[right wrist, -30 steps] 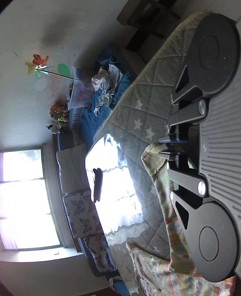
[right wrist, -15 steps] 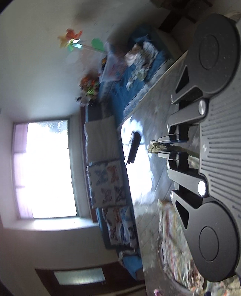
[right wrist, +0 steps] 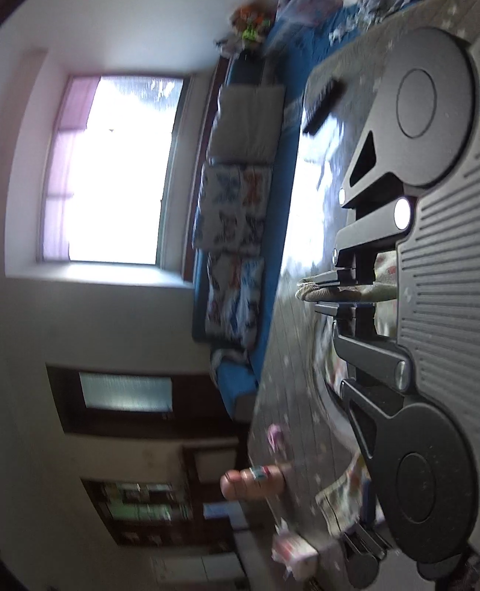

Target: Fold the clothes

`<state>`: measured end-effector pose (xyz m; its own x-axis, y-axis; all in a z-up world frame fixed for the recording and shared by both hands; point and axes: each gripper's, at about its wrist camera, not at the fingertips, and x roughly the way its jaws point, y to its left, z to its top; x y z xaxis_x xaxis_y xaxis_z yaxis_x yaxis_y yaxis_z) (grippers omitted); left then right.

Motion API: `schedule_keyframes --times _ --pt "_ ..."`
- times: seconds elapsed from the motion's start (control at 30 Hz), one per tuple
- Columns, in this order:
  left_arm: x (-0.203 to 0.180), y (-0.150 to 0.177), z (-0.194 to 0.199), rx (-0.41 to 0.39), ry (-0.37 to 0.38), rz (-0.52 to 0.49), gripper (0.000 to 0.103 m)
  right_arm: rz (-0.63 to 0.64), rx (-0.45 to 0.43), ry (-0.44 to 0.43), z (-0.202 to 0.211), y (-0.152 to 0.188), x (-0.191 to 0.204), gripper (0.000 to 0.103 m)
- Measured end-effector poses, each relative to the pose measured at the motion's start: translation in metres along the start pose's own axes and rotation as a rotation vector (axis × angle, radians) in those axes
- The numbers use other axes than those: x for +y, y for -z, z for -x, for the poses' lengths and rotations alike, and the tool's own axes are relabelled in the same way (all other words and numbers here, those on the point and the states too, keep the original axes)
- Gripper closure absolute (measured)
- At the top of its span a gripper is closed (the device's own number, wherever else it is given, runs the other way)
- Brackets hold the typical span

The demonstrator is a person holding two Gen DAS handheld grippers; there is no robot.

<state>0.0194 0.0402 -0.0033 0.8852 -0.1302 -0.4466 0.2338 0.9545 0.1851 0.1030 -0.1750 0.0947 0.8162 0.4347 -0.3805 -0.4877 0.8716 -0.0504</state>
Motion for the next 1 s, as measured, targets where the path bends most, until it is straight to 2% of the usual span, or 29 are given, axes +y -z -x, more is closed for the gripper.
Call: schedule_keyframes --times 0.23,0.33,0.43,0.5,0.7,0.9,1.0 --pt "0.023 0.011 0.003 0.018 -0.065 0.055 0.01 0.086 0.116 -0.152 -0.027 0.028 0.067 0.094" --pt "0.024 0.012 0.002 0.019 -0.073 0.056 0.01 0.089 0.155 -0.2 -0.019 0.044 0.075 0.085" --pt "0.024 0.01 0.0 0.014 -0.069 0.06 0.01 0.084 0.175 -0.207 -0.005 0.054 0.068 0.081" --pt "0.022 0.007 -0.001 0.009 -0.064 0.061 0.01 0.058 0.2 -0.182 0.002 0.064 0.057 0.076" --pt "0.014 0.002 -0.01 0.008 -0.029 0.059 0.012 -0.08 0.271 -0.035 0.014 0.1 0.007 0.075" --pt "0.002 -0.006 -0.02 0.01 0.017 0.044 0.03 -0.214 0.325 0.051 0.019 0.133 -0.031 0.077" --pt "0.0 -0.009 -0.025 0.015 0.025 0.046 0.04 -0.202 0.326 0.054 0.021 0.132 -0.033 0.079"
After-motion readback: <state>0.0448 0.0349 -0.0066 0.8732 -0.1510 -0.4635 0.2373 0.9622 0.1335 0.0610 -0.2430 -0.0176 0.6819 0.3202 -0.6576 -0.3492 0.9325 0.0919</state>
